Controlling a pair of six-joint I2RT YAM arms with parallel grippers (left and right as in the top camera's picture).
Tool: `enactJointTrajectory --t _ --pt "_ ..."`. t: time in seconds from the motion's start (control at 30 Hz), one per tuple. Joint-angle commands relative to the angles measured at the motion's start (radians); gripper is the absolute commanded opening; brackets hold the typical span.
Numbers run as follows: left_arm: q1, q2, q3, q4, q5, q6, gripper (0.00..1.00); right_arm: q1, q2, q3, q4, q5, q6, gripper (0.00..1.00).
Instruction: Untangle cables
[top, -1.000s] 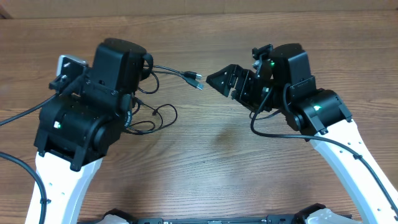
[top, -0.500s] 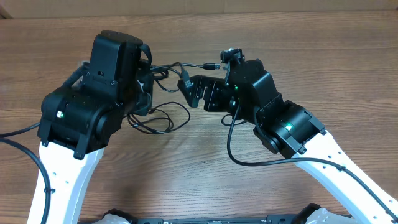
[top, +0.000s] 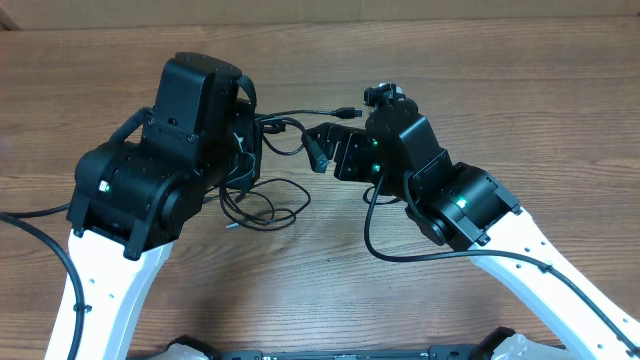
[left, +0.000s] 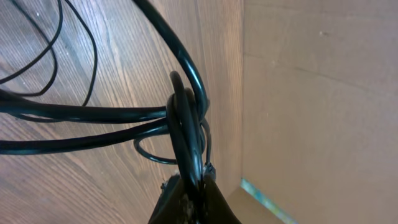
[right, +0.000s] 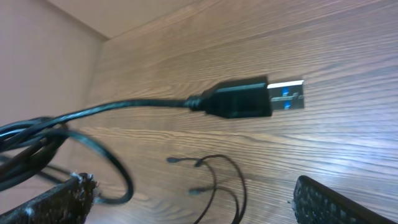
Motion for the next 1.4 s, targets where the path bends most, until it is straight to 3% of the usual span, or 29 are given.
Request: enactJointTrajectory --t 0.0,0.13,0.33,0.53,0.7,0.77,0.83,0.87,0.97,1.1,1.2,1.3,1.37 --pt "-0.006 0.002 0.011 0.023 0.035 -0.023 0.04 0.002 0.009 0.009 0.019 -0.031 -0.007 1.0" --pt "-0.009 0.002 0.011 0.055 0.208 -0.014 0.04 0.002 0.066 0.009 0.028 -0.023 -0.007 1.0" --pt "-0.008 0.0 0.011 0.049 0.218 0.031 0.04 0.002 0.127 0.009 -0.035 0.098 -0.002 0.99" --pt "0.07 -0.028 0.011 0.045 0.163 0.035 0.04 -0.001 0.126 0.009 -0.306 0.367 0.091 1.0" --pt "0.101 -0.034 0.011 0.011 0.045 0.057 0.04 -0.001 0.126 0.009 -0.416 0.447 0.129 1.0" --pt "0.101 -0.034 0.011 -0.017 0.027 0.057 0.04 -0.001 0.126 0.009 -0.416 0.443 0.129 0.9" --pt "0.101 -0.034 0.011 -0.032 -0.005 0.084 0.04 -0.001 0.126 0.009 -0.417 0.436 0.129 0.89" --pt "0.101 -0.03 0.011 -0.049 -0.06 0.175 0.04 -0.001 0.126 0.009 -0.42 0.422 0.129 0.96" --pt "0.099 -0.006 0.01 -0.078 -0.111 0.315 0.09 -0.001 0.126 0.009 -0.422 0.404 0.13 1.0" --pt "0.099 0.115 0.01 -0.075 -0.144 0.648 0.18 -0.001 0.126 0.009 -0.434 0.373 0.237 1.0" --pt "0.098 0.255 0.01 -0.074 -0.11 0.889 0.04 -0.018 0.118 0.009 -0.458 0.36 0.285 1.0" --pt "0.099 0.399 0.01 -0.061 -0.09 1.042 0.04 -0.083 0.088 0.009 -0.492 0.334 0.286 1.0" --pt "0.098 0.481 0.01 -0.005 -0.005 1.246 0.05 -0.13 0.061 0.009 -0.498 0.314 0.275 1.0"
